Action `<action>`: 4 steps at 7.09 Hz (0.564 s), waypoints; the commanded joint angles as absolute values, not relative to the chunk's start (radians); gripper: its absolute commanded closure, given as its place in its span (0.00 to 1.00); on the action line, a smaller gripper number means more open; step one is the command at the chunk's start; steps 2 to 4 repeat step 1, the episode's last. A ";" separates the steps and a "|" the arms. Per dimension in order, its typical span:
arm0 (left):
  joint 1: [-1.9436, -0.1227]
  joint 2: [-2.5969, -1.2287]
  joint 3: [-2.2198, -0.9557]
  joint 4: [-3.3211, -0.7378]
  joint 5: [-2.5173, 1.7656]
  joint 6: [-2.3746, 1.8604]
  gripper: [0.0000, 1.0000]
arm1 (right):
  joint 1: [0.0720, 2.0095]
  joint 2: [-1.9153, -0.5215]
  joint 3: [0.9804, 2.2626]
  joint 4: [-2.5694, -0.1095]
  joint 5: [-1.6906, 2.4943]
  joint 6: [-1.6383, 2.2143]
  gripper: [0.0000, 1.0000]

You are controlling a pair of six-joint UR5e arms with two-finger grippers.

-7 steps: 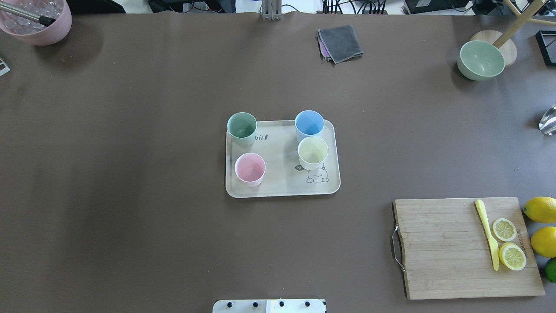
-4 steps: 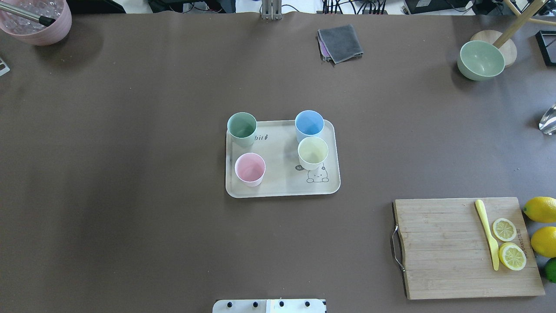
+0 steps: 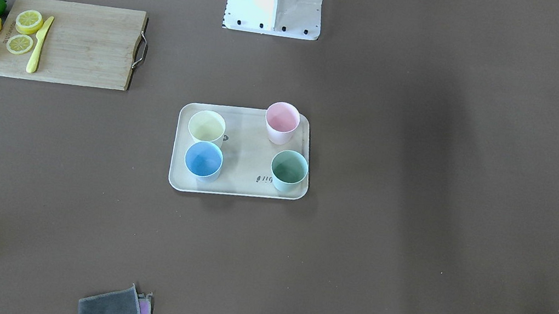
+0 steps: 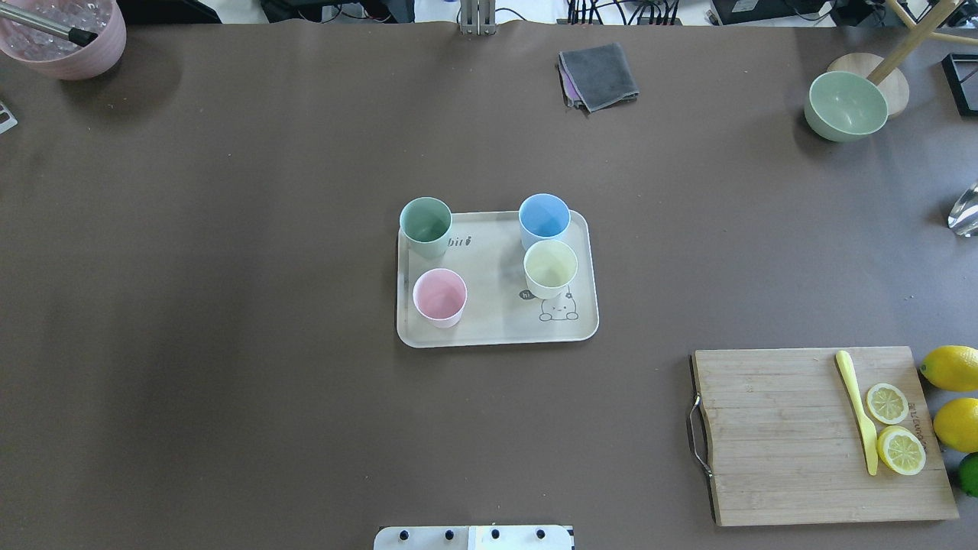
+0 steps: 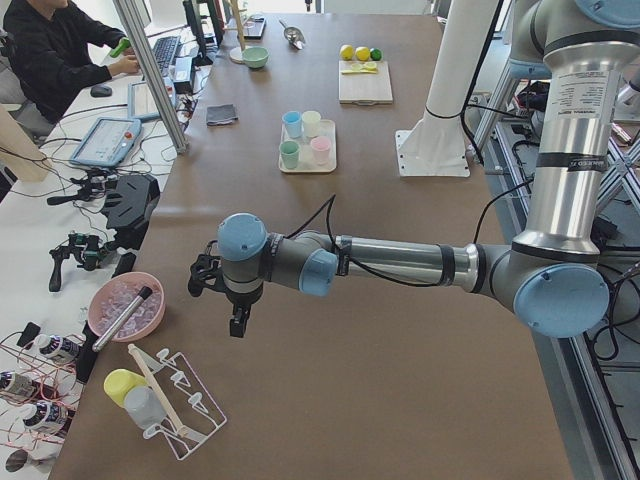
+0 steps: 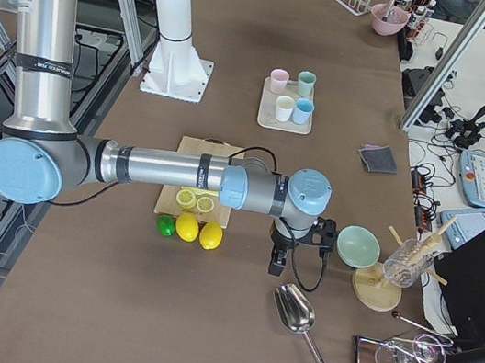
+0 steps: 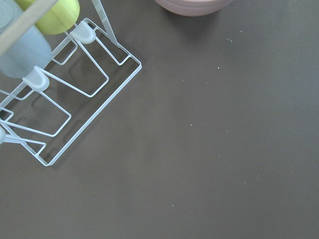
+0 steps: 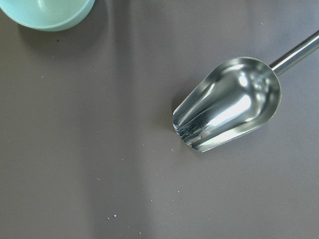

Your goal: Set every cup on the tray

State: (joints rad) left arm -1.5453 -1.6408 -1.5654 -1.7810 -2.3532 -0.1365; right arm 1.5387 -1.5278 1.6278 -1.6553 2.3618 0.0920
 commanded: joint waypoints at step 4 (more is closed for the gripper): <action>-1.545 -1.641 -1.566 -1.781 -2.353 -0.137 0.02 | 1.539 -1.528 1.629 -1.654 2.362 0.092 0.00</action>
